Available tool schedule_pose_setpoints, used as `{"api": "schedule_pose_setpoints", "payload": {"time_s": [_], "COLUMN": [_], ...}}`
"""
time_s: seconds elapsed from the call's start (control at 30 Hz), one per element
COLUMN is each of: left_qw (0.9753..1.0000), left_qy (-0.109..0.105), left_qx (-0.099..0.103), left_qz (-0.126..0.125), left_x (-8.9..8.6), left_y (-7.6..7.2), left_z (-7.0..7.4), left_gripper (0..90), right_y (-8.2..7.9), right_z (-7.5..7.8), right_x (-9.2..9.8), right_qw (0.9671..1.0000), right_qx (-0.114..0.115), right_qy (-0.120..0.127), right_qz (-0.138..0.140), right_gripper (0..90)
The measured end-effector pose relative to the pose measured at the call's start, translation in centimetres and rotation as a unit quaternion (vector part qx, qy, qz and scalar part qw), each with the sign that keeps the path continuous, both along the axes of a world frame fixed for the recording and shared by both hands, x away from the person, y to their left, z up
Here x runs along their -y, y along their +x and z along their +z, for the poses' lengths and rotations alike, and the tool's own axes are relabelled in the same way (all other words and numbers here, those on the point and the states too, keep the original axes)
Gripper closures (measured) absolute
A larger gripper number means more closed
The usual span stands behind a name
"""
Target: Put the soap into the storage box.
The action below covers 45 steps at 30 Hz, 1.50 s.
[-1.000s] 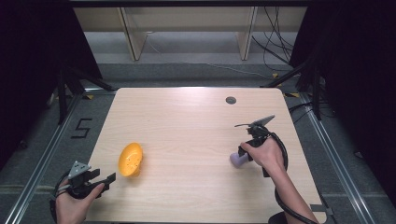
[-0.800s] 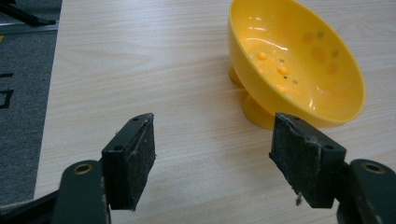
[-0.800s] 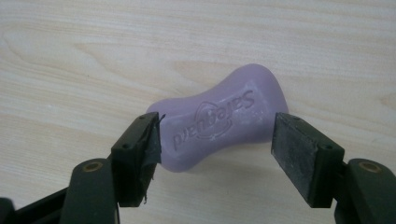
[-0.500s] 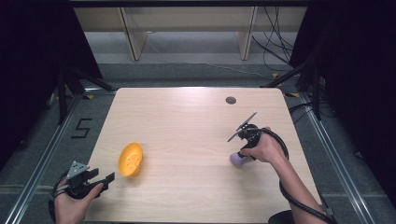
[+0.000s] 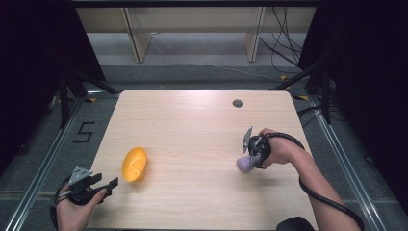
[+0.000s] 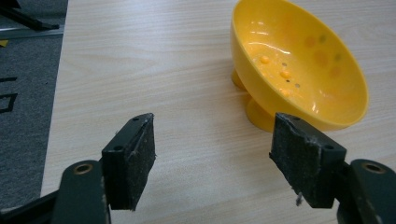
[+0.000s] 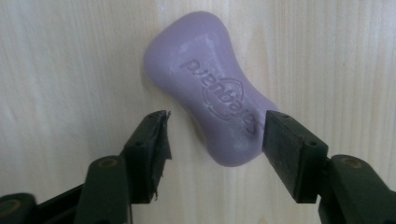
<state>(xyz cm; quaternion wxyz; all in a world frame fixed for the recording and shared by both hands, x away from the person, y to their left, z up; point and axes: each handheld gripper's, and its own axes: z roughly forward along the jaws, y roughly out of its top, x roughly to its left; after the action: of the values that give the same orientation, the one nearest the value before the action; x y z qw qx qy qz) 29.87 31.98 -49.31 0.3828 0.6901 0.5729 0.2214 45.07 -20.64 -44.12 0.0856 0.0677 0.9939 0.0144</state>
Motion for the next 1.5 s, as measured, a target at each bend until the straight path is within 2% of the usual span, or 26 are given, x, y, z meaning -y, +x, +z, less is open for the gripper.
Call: {"api": "schedule_pose_setpoints", "payload": {"time_s": [0.1,0.17,0.23,0.27,0.33,0.4,0.43,0.47,0.5,0.53,0.57,0.67,0.73,0.8,0.87,0.9,0.93,0.97,1.03,1.07,1.1,1.13,1.23,1.3,1.37,1.5], "left_qw": [1.0,1.0,1.0,1.0,1.0,1.0,0.9999,1.0,1.0,1.0,1.0,1.0,1.0,1.0,1.0,1.0,1.0,1.0,1.0,1.0,1.0,1.0,1.0,1.0,0.9999,0.9999], "left_qy": [0.003,0.003,0.003,0.004,0.004,0.006,0.007,0.006,0.005,0.006,0.006,0.004,0.003,0.003,0.003,0.002,0.006,0.007,0.005,0.005,0.005,0.005,0.005,0.006,0.006,0.005], "left_qx": [-0.004,-0.004,-0.004,-0.004,-0.004,-0.005,-0.006,-0.005,-0.004,-0.005,-0.004,-0.004,-0.004,-0.003,-0.003,-0.003,-0.005,-0.005,-0.004,-0.004,-0.004,-0.004,-0.006,-0.006,-0.006,-0.006], "left_qz": [0.001,0.001,0.0,0.0,0.0,-0.003,-0.004,-0.003,-0.003,-0.003,-0.004,-0.003,-0.004,-0.004,-0.004,-0.002,-0.004,-0.004,-0.004,-0.004,-0.004,-0.004,-0.006,-0.006,-0.007,-0.006], "left_x": [0.0,0.0,0.0,0.0,0.0,-0.1,-0.1,0.0,0.0,0.0,0.0,0.1,0.1,0.1,0.1,0.2,0.1,0.1,0.1,0.1,0.1,0.1,0.1,0.1,0.1,0.1], "left_y": [0.0,0.0,0.0,0.0,0.0,0.0,0.0,0.0,0.0,0.0,0.0,0.0,0.0,0.1,0.1,0.0,0.0,0.0,0.0,0.0,0.0,0.0,0.1,0.1,0.1,0.1], "left_z": [0.0,-0.1,-0.1,-0.1,-0.1,-0.1,-0.1,-0.1,-0.1,-0.1,-0.1,-0.1,-0.2,-0.2,-0.2,-0.2,-0.1,-0.1,-0.2,-0.2,-0.2,-0.2,-0.2,-0.2,-0.2,-0.2], "left_gripper": [29.8,29.8,29.8,29.8,29.8,29.8,29.8,29.7,29.7,29.7,29.6,29.4,29.4,29.4,29.4,29.4,29.4,29.4,29.3,29.3,29.3,29.3,29.3,29.2,29.2,29.2], "right_y": [0.7,0.6,0.9,0.8,1.0,0.8,0.9,0.8,1.0,1.1,0.8,1.2,1.0,1.2,1.0,1.3,1.1,1.2,1.3,1.4,1.3,1.4,1.5,1.9,1.6,1.8], "right_z": [-0.4,-0.6,-0.9,-0.9,-1.0,-1.0,-1.1,-1.1,-1.2,-1.3,-1.3,-1.5,-1.6,-1.8,-2.0,-2.2,-2.2,-2.3,-2.5,-2.6,-2.6,-2.6,-2.7,-2.8,-2.8,-3.1], "right_x": [-0.2,-0.4,-0.6,-0.6,-0.8,-1.0,-1.1,-1.2,-1.3,-1.4,-1.4,-1.7,-1.7,-1.7,-1.8,-1.8,-1.8,-1.8,-1.8,-1.7,-1.7,-1.7,-1.6,-1.7,-1.7,-1.8], "right_qw": [0.9981,0.9986,0.9971,0.998,0.9968,0.9971,0.9963,0.9973,0.9953,0.995,0.9966,0.9934,0.995,0.9933,0.9942,0.9918,0.9942,0.9937,0.9938,0.9943,0.9952,0.9944,0.9947,0.9924,0.9947,0.9946], "right_qx": [0.001,-0.001,-0.006,-0.002,-0.005,-0.001,-0.005,-0.007,-0.004,-0.009,-0.012,-0.011,-0.018,-0.017,-0.016,-0.012,-0.017,-0.014,-0.019,-0.022,-0.022,-0.023,-0.031,-0.031,-0.034,-0.046], "right_qy": [0.009,0.01,0.005,0.002,0.0,-0.003,-0.005,-0.01,-0.009,-0.019,-0.02,-0.027,-0.029,-0.034,-0.033,-0.033,-0.033,-0.037,-0.029,-0.023,-0.028,-0.026,-0.026,-0.026,-0.031,-0.03], "right_qz": [0.061,0.051,0.075,0.063,0.08,0.077,0.086,0.073,0.096,0.098,0.079,0.111,0.094,0.109,0.101,0.123,0.101,0.105,0.106,0.101,0.091,0.1,0.095,0.116,0.092,0.088], "right_gripper": [38.3,38.3,37.6,37.7,37.2,36.8,36.8,36.7,36.0,35.8,35.8,35.8,35.7,35.5,35.5,35.5,35.6,35.7,36.5,36.6,36.7,36.8,38.2,38.9,40.6,43.5]}}
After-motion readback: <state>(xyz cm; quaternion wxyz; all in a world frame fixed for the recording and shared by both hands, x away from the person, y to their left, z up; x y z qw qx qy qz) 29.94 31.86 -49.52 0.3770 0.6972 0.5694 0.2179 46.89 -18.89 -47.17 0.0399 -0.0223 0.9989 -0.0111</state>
